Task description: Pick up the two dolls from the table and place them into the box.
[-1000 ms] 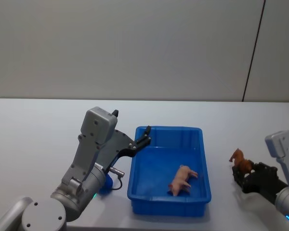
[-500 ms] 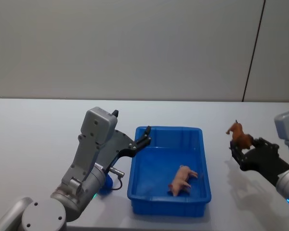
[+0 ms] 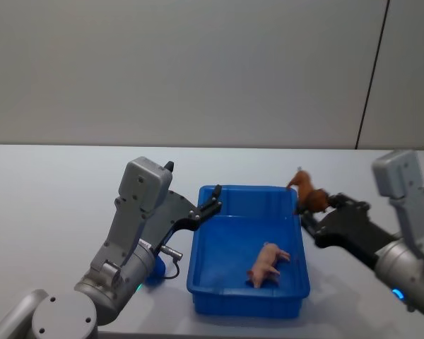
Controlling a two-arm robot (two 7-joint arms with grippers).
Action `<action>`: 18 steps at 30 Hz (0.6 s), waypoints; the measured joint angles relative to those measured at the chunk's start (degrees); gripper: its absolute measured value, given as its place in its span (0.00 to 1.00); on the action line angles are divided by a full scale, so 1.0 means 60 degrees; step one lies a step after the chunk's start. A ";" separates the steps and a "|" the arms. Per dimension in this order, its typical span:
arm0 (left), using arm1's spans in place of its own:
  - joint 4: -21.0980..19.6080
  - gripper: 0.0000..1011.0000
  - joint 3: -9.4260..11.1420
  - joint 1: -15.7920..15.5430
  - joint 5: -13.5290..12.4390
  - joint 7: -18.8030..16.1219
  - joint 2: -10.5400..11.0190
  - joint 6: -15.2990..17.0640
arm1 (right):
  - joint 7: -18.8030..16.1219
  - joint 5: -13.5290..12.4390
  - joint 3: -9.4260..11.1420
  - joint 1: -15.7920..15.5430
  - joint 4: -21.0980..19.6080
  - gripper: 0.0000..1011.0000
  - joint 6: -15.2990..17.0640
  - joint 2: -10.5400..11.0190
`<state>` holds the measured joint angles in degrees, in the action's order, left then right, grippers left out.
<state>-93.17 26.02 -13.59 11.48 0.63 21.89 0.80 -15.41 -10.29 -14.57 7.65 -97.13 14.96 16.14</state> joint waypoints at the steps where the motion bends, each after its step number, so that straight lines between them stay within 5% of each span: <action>1: 0.0000 0.99 0.0000 0.0000 0.0000 0.0000 0.0000 -0.0001 | -0.0112 0.0068 -0.0097 0.0014 -0.0015 0.43 0.0094 -0.0073; 10: 0.0000 0.99 0.0000 0.0000 0.0000 0.0000 0.0001 0.0000 | -0.0363 0.0538 -0.0579 0.0090 0.0234 0.43 0.0493 -0.0482; 18: 0.0000 0.99 0.0000 0.0000 0.0000 0.0000 0.0000 0.0000 | -0.0335 0.0768 -0.0810 0.0161 0.0534 0.66 0.0611 -0.0733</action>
<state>-93.17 26.02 -13.59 11.48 0.63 21.89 0.80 -17.42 -5.68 -19.43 8.61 -93.93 18.63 11.74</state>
